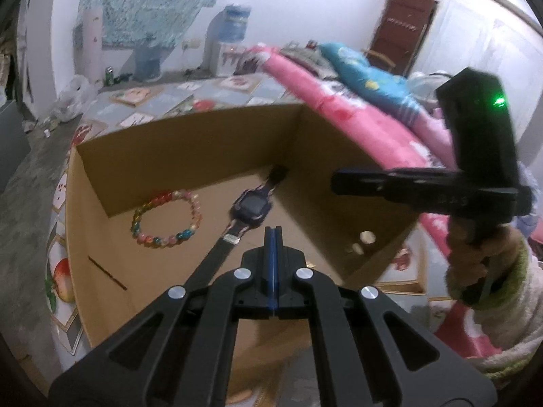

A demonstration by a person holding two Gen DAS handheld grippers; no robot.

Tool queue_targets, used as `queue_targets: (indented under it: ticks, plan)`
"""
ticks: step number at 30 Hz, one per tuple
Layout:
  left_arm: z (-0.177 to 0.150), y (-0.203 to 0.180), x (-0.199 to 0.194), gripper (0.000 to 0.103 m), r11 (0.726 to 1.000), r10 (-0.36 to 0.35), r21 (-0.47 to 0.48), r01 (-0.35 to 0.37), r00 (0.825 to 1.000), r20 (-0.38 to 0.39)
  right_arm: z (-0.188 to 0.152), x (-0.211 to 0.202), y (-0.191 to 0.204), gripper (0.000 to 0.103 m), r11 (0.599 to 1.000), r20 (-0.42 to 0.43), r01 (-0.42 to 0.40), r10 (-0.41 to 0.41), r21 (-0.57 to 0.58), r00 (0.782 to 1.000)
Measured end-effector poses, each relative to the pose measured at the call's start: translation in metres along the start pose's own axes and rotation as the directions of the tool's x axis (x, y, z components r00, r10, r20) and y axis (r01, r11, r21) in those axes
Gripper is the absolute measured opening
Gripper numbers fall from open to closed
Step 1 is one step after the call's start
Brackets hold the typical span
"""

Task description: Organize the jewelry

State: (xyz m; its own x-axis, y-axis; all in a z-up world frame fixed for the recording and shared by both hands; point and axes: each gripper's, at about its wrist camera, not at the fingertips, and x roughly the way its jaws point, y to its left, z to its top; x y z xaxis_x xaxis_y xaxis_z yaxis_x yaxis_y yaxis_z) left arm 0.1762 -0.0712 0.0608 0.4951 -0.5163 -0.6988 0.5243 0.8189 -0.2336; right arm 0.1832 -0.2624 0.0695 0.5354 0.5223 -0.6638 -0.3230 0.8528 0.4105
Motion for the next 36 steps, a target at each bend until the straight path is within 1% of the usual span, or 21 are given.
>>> queue_targets:
  ticks: [1, 2, 3, 4, 5, 9, 12, 14, 15, 17, 20, 21, 22, 24, 25, 27, 30, 34, 36]
  plan:
    - [-0.001, 0.002, 0.005, 0.005, 1.000, 0.012, -0.005, -0.012, 1.000, -0.018, 0.000, 0.000, -0.001, 0.000, 1.000, 0.002, 0.000, 0.000, 0.003, 1.000]
    - [-0.002, 0.004, 0.006, 0.013, 1.000, 0.015, -0.008, -0.015, 1.000, -0.022, 0.001, 0.001, -0.003, 0.000, 1.000, 0.006, 0.001, -0.001, 0.006, 1.000]
    - [-0.003, 0.005, 0.006, 0.017, 1.000, 0.016, -0.012, -0.017, 1.000, -0.022, 0.000, -0.001, -0.003, 0.000, 1.000, 0.013, 0.001, -0.001, 0.009, 1.000]
    - [-0.004, 0.005, 0.005, 0.023, 1.000, 0.017, -0.013, -0.017, 1.000, -0.022, 0.001, -0.002, -0.003, 0.001, 1.000, 0.017, 0.002, -0.002, 0.009, 1.000]
    - [-0.005, 0.005, 0.004, 0.026, 1.000, 0.017, -0.013, -0.017, 1.000, -0.021, 0.000, -0.004, -0.004, 0.001, 1.000, 0.023, 0.003, -0.003, 0.011, 1.000]
    - [-0.006, 0.003, -0.001, 0.030, 1.000, 0.025, -0.012, -0.025, 1.000, -0.014, 0.000, -0.010, -0.008, 0.002, 1.000, 0.035, 0.003, -0.004, 0.030, 0.999]
    - [-0.006, 0.001, -0.010, 0.035, 0.999, 0.032, -0.015, -0.031, 0.999, 0.011, -0.005, -0.019, -0.008, 0.002, 0.999, 0.050, 0.004, -0.006, 0.039, 0.999]
    - [-0.006, -0.002, -0.021, 0.042, 0.999, 0.046, -0.008, -0.045, 0.998, 0.040, -0.008, -0.028, -0.006, 0.003, 0.999, 0.065, 0.003, -0.006, 0.041, 0.998]
    - [-0.007, -0.005, -0.026, 0.043, 0.999, 0.052, -0.002, -0.052, 0.997, 0.054, -0.011, -0.034, -0.006, 0.003, 0.999, 0.078, 0.002, -0.006, 0.041, 0.997]
    - [-0.011, -0.011, -0.042, 0.049, 0.998, 0.061, 0.010, -0.063, 0.994, 0.089, -0.017, -0.047, -0.005, 0.004, 0.999, 0.105, 0.000, -0.004, 0.044, 0.994]
    - [-0.021, -0.021, -0.064, 0.054, 0.998, 0.043, 0.030, -0.047, 0.990, 0.136, -0.031, -0.069, -0.003, 0.013, 0.999, 0.150, -0.003, -0.004, 0.049, 0.989]
    - [-0.023, -0.024, -0.070, 0.056, 0.998, 0.035, 0.037, -0.041, 0.989, 0.146, -0.036, -0.076, -0.002, 0.017, 0.999, 0.162, -0.004, -0.004, 0.050, 0.987]
    - [-0.029, -0.029, -0.079, 0.059, 0.999, 0.018, 0.048, -0.026, 0.987, 0.160, -0.046, -0.085, -0.001, 0.019, 0.999, 0.176, -0.002, -0.007, 0.049, 0.984]
    - [-0.039, -0.037, -0.091, 0.060, 0.998, -0.020, 0.067, 0.009, 0.984, 0.176, -0.058, -0.094, 0.001, 0.027, 0.999, 0.185, 0.007, -0.016, 0.048, 0.983]
    - [-0.046, -0.042, -0.096, 0.061, 0.996, -0.051, 0.079, 0.038, 0.983, 0.179, -0.068, -0.099, 0.002, 0.029, 0.999, 0.183, 0.010, -0.019, 0.050, 0.983]
    - [-0.057, -0.052, -0.101, 0.062, 0.991, -0.105, 0.101, 0.089, 0.980, 0.168, -0.083, -0.103, 0.003, 0.030, 0.998, 0.172, 0.018, -0.028, 0.060, 0.985]
    - [-0.077, -0.070, -0.093, 0.062, 0.976, -0.177, 0.145, 0.160, 0.977, 0.115, -0.108, -0.101, 0.000, 0.030, 0.995, 0.135, 0.034, -0.047, 0.098, 0.990]
    - [-0.099, -0.086, -0.059, 0.062, 0.970, -0.188, 0.160, 0.180, 0.982, 0.031, -0.137, -0.084, -0.012, 0.030, 0.981, 0.075, 0.018, -0.033, 0.195, 0.997]
    - [-0.108, -0.089, -0.039, 0.056, 0.969, -0.184, 0.164, 0.183, 0.983, -0.004, -0.147, -0.074, -0.016, 0.030, 0.973, 0.048, 0.022, -0.034, 0.230, 0.998]
